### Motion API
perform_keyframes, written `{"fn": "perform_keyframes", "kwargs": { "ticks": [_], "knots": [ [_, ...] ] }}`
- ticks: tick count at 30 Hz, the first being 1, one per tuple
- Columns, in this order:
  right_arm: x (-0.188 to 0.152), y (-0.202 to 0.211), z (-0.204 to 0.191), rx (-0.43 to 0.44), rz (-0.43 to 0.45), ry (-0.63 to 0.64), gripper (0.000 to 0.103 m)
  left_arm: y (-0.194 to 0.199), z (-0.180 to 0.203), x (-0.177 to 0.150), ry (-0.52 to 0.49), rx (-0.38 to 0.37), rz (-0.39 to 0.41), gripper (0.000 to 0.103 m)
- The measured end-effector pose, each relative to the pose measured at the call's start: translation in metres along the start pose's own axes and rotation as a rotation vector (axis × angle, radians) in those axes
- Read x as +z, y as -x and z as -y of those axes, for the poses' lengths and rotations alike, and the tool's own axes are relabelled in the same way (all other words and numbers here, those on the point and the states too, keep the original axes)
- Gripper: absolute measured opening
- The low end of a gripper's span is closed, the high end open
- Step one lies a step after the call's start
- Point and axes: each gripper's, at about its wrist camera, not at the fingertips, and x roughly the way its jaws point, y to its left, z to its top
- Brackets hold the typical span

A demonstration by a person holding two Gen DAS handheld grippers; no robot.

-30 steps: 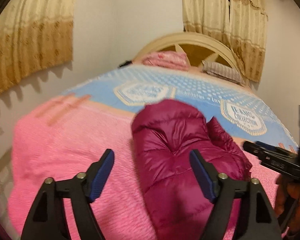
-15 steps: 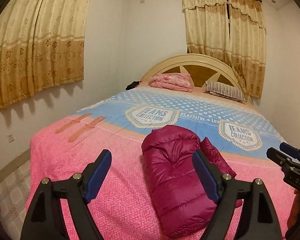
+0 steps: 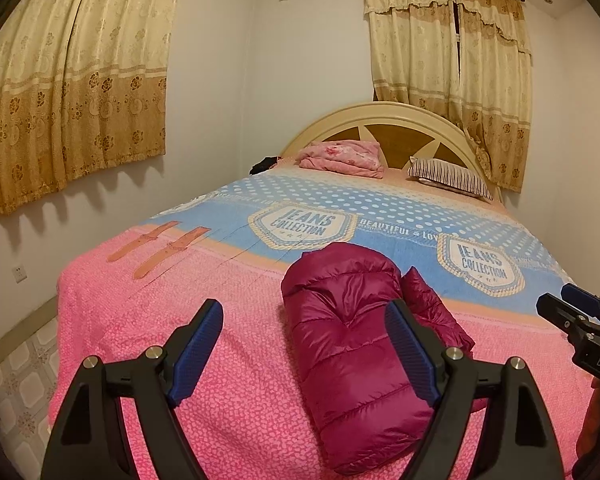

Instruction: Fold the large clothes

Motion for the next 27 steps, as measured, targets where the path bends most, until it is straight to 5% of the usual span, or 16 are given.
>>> {"fn": "perform_keyframes", "kwargs": {
  "ticks": [27],
  "knots": [
    [-0.0051, 0.0004, -0.0076, 0.015, 0.012, -0.001, 0.075, 0.0018, -0.0004, 0.0001, 0.002, -0.006, -0.001, 0.084]
  ]
}}
